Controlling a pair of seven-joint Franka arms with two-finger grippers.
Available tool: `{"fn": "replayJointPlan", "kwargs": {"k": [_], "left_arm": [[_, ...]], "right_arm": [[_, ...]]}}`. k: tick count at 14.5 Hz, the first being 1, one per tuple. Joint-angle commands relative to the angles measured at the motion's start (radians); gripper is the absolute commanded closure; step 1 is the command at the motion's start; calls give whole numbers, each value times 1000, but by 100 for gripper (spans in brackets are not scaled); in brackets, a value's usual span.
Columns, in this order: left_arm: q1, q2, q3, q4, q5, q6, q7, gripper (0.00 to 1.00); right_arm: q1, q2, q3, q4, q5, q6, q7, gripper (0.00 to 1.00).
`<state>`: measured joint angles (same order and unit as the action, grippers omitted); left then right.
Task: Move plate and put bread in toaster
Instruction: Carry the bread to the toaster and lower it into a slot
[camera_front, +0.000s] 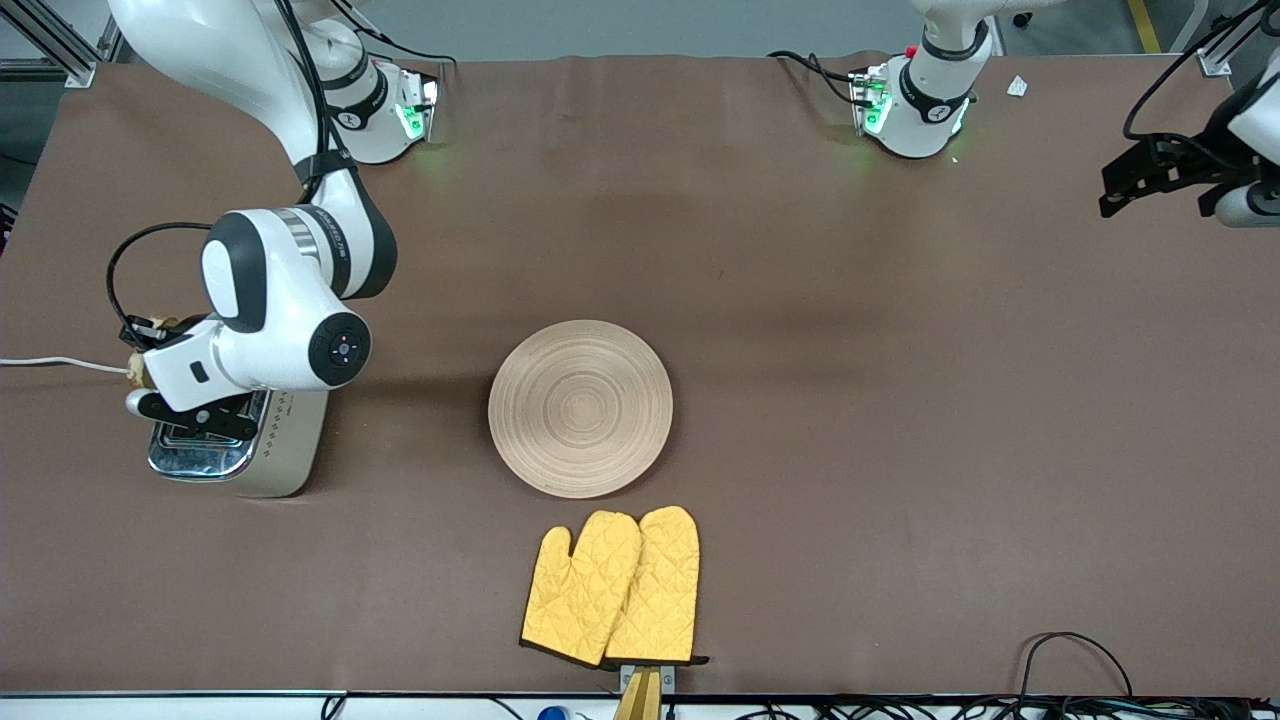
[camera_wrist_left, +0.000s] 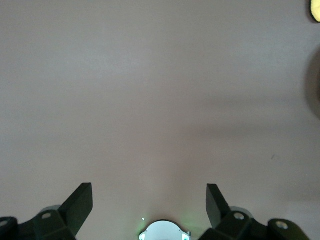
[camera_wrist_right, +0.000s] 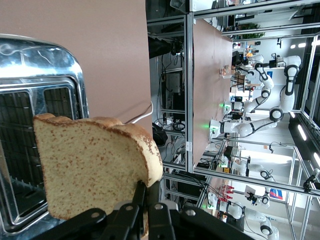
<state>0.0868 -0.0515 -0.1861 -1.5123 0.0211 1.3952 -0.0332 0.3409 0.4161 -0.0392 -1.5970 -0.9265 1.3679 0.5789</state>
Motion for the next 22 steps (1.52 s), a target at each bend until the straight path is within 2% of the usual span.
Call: {"fn": "replayJointPlan", "kwargs": {"k": [1,8,17,18,19,20,21,22], "left_arm": [[-1,-14,-4,-19,-23,-4,12,0],[-1,35,-4,-20,-21,-1,10,0],[7,36,-3,-11,-20,7,9,0],[8,36,-3,-11,-18,7,9,0],[8,38,-3,-11,-16,7,9,0],[8,36,-3,-11,-16,7,9,0],[8,36,-3,-11,-16,7,9,0],[8,36,-3,-11,-16,10,9,0]], "right_arm": [[7,0,9,-15,-18,13,21,100],[-2,12,9,-15,-15,37,26,100],[7,46,10,-4,-2,36,59,97],[7,50,10,0,26,36,59,88],[7,67,9,21,64,33,59,69],[7,81,9,43,75,28,59,58],[4,82,9,46,75,30,59,36],[4,84,9,46,75,31,59,19]]}}
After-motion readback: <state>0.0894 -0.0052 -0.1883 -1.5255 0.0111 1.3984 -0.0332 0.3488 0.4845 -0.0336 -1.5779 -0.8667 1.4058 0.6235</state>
